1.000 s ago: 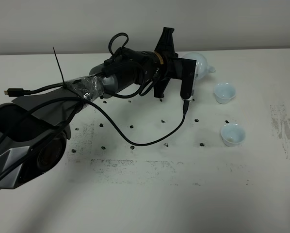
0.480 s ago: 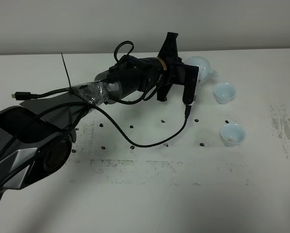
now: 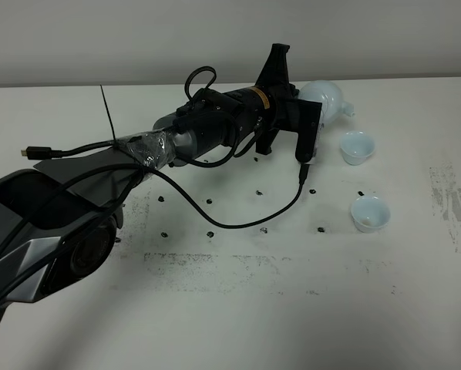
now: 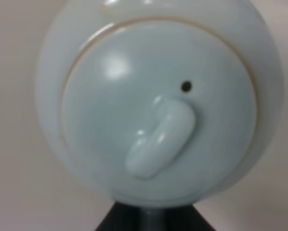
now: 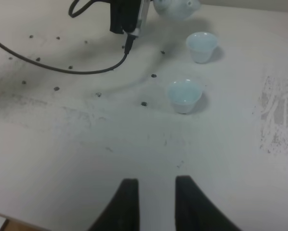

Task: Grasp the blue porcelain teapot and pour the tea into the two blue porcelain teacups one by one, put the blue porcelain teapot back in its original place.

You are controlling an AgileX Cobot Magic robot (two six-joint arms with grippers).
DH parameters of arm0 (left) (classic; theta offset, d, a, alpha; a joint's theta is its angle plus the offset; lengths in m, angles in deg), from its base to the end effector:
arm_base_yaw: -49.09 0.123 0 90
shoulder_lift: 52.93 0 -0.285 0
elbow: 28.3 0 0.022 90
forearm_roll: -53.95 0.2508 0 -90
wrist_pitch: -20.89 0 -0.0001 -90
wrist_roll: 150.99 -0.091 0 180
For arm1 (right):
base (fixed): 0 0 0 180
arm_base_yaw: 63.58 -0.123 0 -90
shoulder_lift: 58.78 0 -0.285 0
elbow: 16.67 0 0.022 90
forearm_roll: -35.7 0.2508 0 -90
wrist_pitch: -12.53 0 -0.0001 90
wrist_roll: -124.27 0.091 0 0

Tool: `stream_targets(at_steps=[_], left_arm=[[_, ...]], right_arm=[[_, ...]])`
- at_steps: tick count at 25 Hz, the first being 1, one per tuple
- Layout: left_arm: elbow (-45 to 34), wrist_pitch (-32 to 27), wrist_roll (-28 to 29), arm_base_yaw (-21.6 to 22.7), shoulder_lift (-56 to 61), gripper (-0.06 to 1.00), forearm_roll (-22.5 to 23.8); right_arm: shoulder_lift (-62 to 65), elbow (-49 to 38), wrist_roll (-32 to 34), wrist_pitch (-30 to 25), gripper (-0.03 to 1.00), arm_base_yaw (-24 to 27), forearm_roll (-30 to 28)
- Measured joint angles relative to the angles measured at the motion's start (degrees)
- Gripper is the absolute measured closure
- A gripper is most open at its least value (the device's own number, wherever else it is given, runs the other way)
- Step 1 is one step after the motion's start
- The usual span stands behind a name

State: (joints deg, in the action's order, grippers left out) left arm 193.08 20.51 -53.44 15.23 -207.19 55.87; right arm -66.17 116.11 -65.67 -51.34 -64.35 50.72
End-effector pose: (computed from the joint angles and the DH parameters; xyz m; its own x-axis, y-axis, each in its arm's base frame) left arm 0.4816 -0.3231 0.1335 0.5221 0.8481 -0.0900 0.3810 -0.1375 0.9143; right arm -0.0129 0.0210 0.2816 -0.4516 -0.0604 -0.8902 -0.2447 0.9678 0.0585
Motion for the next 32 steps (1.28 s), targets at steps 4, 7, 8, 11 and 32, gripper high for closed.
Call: stream_targets(at_steps=[4, 7, 8, 11, 32], left_arm=[[0.0, 0.0, -1.39, -0.11, 0.0, 0.86, 0.13], [0.0, 0.38, -3.49, -0.29, -0.02, 0.86, 0.13], [0.0, 0.78, -3.9, -0.29, -0.09, 0.86, 0.13], [0.0, 1.66, -4.37, -0.4, -0.92, 0.86, 0.13], [0.0, 8.78, -11.9, -0.59, -2.93, 0.86, -0.09]], right_arm=[[0.0, 0.0, 0.0, 0.0, 0.75, 0.0, 0.0], [0.0, 0.0, 0.0, 0.0, 0.75, 0.0, 0.0], [0.0, 0.0, 0.0, 0.0, 0.75, 0.0, 0.0], [0.0, 0.0, 0.0, 0.0, 0.75, 0.0, 0.0], [0.0, 0.0, 0.0, 0.0, 0.75, 0.0, 0.0]])
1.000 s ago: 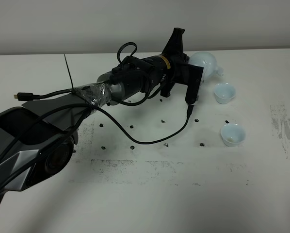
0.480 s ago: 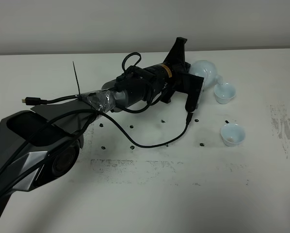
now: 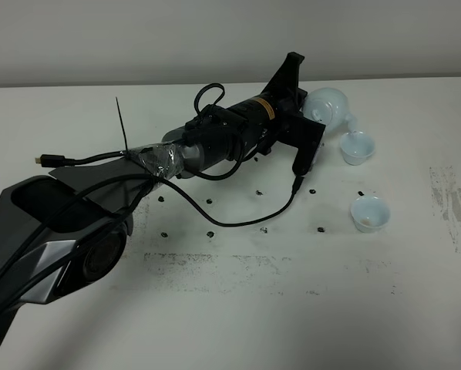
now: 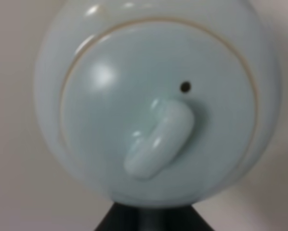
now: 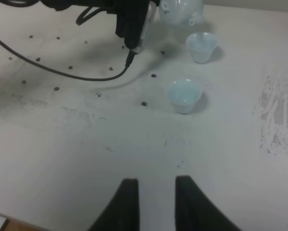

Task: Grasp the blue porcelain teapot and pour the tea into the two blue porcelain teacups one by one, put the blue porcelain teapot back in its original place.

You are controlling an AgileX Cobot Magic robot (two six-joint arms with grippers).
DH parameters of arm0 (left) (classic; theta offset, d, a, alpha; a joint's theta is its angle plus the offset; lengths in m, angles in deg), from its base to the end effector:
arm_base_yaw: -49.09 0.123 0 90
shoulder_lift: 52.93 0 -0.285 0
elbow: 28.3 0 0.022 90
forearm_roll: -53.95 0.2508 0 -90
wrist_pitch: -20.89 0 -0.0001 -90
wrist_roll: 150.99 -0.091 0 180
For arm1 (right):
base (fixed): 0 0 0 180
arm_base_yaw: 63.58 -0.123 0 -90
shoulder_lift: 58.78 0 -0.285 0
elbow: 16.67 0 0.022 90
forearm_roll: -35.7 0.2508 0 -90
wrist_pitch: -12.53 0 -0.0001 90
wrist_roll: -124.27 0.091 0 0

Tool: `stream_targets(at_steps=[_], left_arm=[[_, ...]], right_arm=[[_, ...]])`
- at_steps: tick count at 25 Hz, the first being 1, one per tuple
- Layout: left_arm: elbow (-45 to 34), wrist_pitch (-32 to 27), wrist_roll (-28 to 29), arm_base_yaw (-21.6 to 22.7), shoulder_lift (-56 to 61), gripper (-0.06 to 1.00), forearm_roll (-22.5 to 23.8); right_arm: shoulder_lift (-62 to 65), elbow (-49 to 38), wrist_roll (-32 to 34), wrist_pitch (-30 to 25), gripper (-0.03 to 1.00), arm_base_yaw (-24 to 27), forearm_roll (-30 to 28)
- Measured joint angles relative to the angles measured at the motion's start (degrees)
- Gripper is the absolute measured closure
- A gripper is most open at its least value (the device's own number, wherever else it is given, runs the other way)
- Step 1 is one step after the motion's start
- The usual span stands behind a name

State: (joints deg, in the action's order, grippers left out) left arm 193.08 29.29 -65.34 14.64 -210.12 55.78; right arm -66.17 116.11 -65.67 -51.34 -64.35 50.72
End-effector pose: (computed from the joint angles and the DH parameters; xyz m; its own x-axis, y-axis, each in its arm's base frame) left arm 0.4821 -0.3312 0.1168 0.5925 0.7992 0.1010 0.1843 -0.2565 0.9488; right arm -0.0129 0.0210 0.2816 -0.4516 -0.0604 -0.8902 -0.2447 0.9678 0.0585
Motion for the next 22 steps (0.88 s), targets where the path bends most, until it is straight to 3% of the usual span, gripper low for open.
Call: stream_targets(at_steps=[8, 22], left_arm=[[0.0, 1.49, -7.57, 0.0, 0.0, 0.86, 0.0], [0.0, 4.16, -13.38, 0.0, 0.0, 0.86, -0.11]], right_arm=[[0.0, 0.0, 0.0, 0.0, 0.75, 0.0, 0.0], [0.0, 0.0, 0.0, 0.0, 0.75, 0.0, 0.0]])
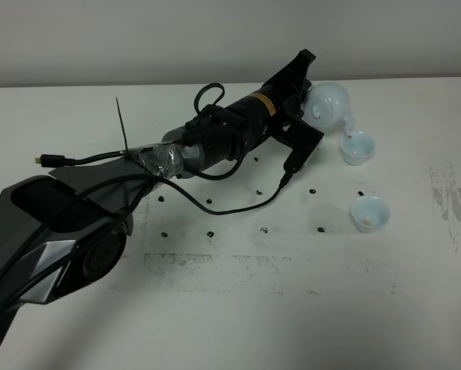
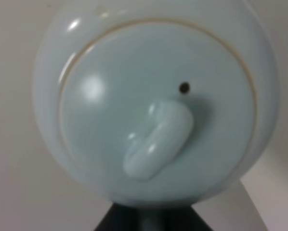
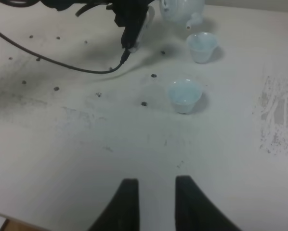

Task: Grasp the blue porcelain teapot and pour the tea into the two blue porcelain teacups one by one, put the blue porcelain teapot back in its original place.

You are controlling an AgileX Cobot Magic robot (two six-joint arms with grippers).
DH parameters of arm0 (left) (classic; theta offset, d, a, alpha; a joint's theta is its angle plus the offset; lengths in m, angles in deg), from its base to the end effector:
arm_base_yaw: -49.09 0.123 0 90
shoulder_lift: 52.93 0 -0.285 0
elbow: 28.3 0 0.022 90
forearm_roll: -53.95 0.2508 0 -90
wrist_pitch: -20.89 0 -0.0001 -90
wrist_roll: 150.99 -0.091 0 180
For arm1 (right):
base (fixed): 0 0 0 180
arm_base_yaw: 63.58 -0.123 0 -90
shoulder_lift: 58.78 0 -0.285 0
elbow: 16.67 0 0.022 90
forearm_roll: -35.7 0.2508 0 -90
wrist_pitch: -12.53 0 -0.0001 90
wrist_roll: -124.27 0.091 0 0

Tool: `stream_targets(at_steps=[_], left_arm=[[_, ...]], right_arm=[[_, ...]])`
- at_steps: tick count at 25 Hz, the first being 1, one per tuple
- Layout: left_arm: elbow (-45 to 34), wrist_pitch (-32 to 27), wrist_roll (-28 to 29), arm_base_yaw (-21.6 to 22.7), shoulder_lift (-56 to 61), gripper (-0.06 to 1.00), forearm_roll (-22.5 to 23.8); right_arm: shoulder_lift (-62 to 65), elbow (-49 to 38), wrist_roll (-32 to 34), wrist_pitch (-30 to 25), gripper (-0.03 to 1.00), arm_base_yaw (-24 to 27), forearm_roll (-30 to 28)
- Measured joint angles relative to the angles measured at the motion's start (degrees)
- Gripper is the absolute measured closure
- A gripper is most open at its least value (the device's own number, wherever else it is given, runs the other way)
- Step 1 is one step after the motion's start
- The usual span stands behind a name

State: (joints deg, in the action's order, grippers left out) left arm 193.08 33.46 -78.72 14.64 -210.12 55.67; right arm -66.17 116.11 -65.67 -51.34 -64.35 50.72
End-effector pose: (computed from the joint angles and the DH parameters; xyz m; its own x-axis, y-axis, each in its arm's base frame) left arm 0.4834 -0.3323 0.1232 0.6013 0.7313 0.3221 -0.0115 -0.3951 0.9186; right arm -0.0129 0.0210 0.2816 -0.4516 -0.0604 -0.8902 -0.2447 0.9678 0.0585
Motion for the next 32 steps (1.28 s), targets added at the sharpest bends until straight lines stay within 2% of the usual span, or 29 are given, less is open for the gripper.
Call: stream_targets(at_steps=[22, 32], left_arm=[[0.0, 3.89, -7.37, 0.0, 0.0, 0.86, -0.06], [0.0, 5.05, -7.56, -0.31, 0.0, 0.86, -0.1]], right_arm=[[0.0, 0.0, 0.0, 0.0, 0.75, 0.0, 0.0], [0.0, 0.0, 0.0, 0.0, 0.75, 0.0, 0.0]])
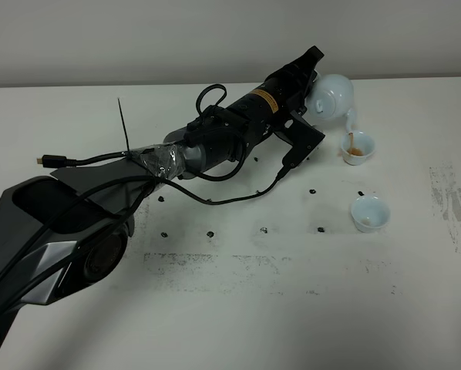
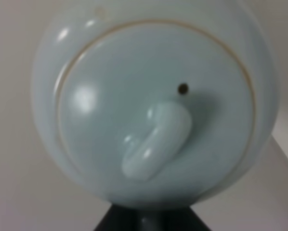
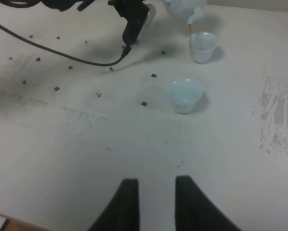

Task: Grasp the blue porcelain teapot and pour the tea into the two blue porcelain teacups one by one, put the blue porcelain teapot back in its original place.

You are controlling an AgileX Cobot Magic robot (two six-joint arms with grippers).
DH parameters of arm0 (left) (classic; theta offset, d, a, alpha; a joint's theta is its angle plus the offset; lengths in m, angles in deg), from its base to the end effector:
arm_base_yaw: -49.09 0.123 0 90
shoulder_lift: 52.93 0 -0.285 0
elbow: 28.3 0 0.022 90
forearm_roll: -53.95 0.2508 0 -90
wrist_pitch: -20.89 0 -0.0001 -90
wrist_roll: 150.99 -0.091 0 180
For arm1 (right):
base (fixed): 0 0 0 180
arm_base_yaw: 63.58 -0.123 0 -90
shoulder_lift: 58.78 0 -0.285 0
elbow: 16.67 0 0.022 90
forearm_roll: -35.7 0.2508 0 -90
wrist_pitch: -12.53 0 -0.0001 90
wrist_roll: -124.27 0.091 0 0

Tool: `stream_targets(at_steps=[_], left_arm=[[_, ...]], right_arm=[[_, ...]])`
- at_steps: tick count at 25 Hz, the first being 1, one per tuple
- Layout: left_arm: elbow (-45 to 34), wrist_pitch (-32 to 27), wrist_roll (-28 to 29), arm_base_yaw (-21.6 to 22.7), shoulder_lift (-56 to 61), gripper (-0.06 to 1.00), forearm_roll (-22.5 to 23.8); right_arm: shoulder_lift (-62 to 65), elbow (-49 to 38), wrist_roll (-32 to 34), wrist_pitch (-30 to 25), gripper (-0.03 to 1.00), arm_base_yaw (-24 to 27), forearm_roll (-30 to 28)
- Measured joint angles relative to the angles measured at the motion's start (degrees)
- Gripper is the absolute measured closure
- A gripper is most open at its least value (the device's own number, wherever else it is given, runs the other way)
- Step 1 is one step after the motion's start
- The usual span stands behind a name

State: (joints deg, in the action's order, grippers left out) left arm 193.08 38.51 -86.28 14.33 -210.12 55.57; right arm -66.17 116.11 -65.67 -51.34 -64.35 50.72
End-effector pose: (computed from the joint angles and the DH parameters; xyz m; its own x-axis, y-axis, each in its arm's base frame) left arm 0.4827 -0.3360 0.1310 0.5678 0.6921 0.4457 -0.1560 -0.4412 0.8838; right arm -0.0129 0.0210 0.2816 -0.4516 -0.0604 -0.8902 -0.2447 0.9678 0.0585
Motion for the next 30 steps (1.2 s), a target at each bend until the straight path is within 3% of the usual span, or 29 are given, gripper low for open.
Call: stream_targets(at_steps=[30], left_arm=[[0.0, 1.67, -3.21, -0.17, 0.0, 0.86, -4.94]], right_arm=[[0.0, -0.06, 0.0, 0.0, 0.75, 0.0, 0.0]])
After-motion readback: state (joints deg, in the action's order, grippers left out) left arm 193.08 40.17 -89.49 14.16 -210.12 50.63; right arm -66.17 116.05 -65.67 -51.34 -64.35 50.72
